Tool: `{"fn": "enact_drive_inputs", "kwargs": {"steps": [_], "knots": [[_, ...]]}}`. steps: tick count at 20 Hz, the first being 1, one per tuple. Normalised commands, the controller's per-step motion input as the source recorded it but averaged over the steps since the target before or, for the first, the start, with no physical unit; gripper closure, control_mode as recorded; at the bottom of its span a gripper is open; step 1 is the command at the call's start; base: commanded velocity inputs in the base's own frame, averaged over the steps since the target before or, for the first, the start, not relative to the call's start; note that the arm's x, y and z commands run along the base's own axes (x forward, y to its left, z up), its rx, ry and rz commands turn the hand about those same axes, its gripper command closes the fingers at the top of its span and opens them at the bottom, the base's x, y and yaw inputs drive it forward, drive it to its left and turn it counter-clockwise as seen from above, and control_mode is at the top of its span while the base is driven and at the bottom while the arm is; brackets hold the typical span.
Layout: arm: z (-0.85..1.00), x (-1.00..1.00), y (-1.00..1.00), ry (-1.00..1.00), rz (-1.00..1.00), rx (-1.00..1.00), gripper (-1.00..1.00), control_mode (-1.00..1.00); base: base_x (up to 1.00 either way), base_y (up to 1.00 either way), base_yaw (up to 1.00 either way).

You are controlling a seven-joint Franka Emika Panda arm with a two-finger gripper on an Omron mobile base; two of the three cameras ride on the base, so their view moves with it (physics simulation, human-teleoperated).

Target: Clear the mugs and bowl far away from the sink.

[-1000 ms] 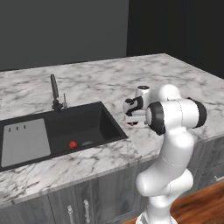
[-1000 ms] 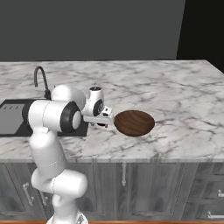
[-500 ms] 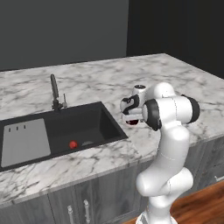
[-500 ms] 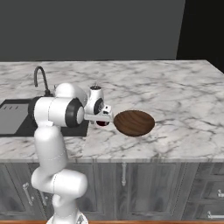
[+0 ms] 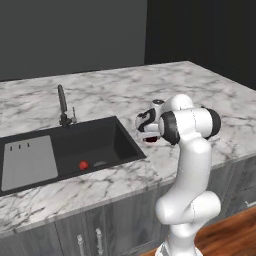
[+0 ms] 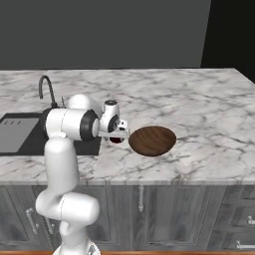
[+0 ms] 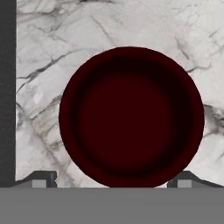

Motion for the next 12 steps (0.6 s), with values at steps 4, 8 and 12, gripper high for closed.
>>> {"fn": "enact_drive_inputs", "kwargs": {"steps": [4,8,12], "knots": [[-0.01,0.26,-0.21,-0.01,0.01,0.02,-1.0,-1.0,0.0,0.0,0.0],[0.0,0.03,-0.39,0.0,0.0,0.01,-1.0,-1.0,0.0,0.0,0.0],[-0.06,0.0,-0.19,0.0,0.0,0.0,-1.0,-1.0,0.0,0.0,0.0]]}}
